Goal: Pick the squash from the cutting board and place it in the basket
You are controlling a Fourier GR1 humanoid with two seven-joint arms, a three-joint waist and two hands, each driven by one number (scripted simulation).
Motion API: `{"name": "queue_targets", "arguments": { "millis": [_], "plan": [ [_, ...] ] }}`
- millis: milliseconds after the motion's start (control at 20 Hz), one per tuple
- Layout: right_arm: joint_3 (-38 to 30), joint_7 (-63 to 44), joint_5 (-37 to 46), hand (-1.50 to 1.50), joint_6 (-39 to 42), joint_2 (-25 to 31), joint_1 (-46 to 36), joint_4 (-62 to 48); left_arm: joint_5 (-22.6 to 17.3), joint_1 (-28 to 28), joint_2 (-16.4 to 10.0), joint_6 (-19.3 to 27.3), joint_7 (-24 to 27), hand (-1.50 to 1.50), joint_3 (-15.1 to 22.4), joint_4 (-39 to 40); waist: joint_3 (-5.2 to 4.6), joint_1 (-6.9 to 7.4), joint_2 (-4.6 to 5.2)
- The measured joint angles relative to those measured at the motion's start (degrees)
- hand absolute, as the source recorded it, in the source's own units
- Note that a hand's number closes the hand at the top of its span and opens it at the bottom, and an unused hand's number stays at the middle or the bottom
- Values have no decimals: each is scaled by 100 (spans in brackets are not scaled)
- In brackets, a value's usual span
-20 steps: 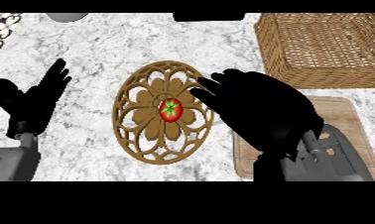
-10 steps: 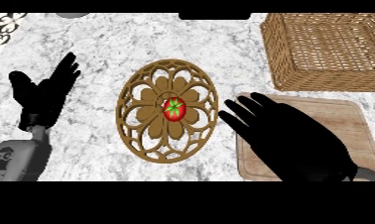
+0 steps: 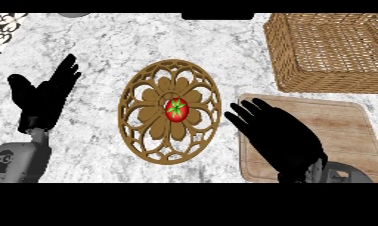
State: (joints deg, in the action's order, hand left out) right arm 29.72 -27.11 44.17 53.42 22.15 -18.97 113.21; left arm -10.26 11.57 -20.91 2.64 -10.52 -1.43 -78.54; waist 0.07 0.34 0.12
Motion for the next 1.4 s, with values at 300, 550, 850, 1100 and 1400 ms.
{"name": "queue_targets", "arguments": {
  "millis": [300, 550, 850, 1100, 1400],
  "plan": [
    [101, 731, 610, -150, -491, 403, 193, -604, 154, 68, 136, 54, -172, 0, -42, -81, -3, -18, -7],
    [-110, 1333, 889, -150, -663, 605, 209, -887, 209, -12, 198, -99, -56, 0, -163, -17, -5, -27, -10],
    [-323, 1601, 974, -150, -369, 535, 458, -647, 220, -58, 197, -223, -247, 0, -346, -258, -7, -33, -16],
    [-426, 1965, 1087, -150, -347, 467, 589, -681, 326, -108, 273, -303, -174, 0, -433, -186, -7, -33, -14],
    [-404, 2188, 1424, -150, -312, 513, 763, -542, 441, 50, 353, -344, -250, 0, -499, -128, -6, -39, -14]
  ]
}}
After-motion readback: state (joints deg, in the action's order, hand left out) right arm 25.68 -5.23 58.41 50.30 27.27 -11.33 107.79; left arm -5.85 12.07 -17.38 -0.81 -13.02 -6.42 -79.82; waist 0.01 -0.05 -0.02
